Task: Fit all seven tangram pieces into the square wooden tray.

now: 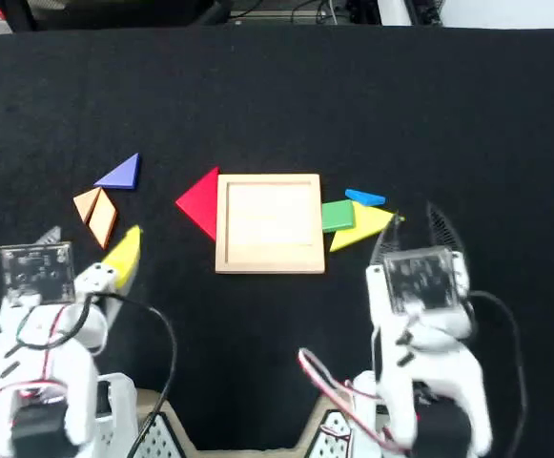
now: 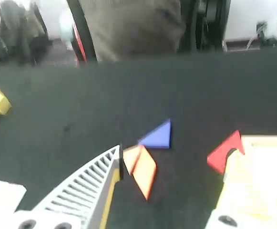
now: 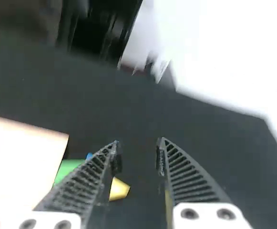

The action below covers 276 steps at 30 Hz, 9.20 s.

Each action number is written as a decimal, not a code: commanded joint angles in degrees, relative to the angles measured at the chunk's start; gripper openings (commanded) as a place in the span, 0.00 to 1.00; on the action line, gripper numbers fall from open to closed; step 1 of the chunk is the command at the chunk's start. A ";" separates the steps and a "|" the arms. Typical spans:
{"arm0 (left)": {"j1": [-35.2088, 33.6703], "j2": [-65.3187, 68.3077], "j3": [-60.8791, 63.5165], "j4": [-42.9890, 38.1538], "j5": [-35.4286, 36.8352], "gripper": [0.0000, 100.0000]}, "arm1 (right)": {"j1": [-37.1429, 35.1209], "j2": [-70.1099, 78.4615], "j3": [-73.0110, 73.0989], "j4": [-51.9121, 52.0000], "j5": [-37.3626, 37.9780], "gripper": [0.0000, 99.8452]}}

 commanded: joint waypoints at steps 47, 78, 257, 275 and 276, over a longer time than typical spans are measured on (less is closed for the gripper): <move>9.27 61.36 9.19 -46.95 27.08 0.34 | -6.15 121.27 -54.73 -4.48 4.22 0.23; 11.12 61.45 9.27 -47.12 26.99 0.34 | 10.90 106.68 -54.20 25.49 53.27 0.23; 12.53 60.75 11.12 -50.99 24.18 0.34 | -4.84 135.78 -72.13 20.57 67.69 0.09; 12.53 60.75 11.12 -50.99 24.18 0.34 | -5.10 122.51 -77.49 33.49 64.70 0.09; 12.53 60.75 11.12 -50.99 24.18 0.34 | -5.89 121.45 -77.14 34.02 64.35 0.09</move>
